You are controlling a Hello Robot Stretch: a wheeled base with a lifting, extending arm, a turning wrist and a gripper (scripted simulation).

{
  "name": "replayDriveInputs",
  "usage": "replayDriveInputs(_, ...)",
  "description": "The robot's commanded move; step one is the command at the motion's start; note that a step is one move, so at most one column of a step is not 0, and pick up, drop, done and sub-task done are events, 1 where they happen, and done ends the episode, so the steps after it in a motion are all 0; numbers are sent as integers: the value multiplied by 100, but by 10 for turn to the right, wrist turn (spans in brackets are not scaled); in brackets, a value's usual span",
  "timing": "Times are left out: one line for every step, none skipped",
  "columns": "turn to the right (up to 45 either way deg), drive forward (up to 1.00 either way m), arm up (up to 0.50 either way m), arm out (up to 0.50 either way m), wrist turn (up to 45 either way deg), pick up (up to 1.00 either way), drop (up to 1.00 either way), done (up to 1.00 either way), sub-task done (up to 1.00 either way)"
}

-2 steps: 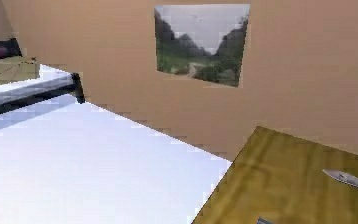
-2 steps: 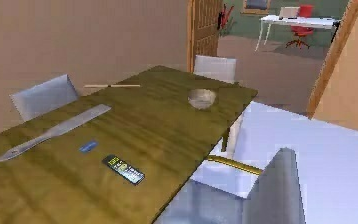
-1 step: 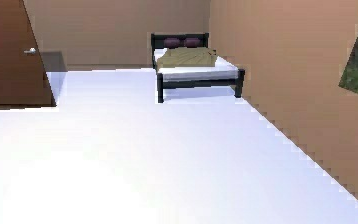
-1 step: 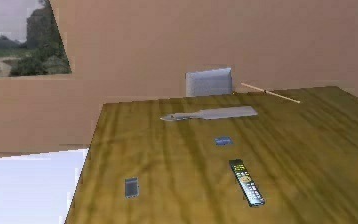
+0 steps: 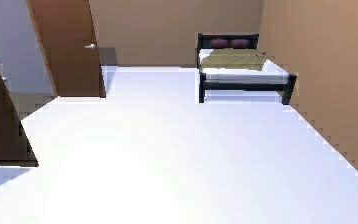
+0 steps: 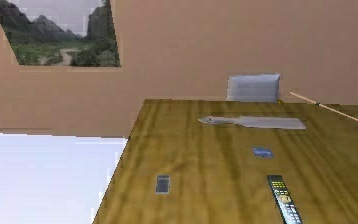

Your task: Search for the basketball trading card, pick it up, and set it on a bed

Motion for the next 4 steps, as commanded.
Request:
replayDriveInputs(0, 0, 50, 0, 0, 0, 0, 0, 0)
replayDriveInputs(0, 0, 36, 0, 0, 0, 0, 0, 0)
replayDriveInputs(0, 0, 0, 18, 0, 0, 0, 0, 0)
replayDriveInputs(0, 0, 0, 0, 450, 0, 0, 0, 0)
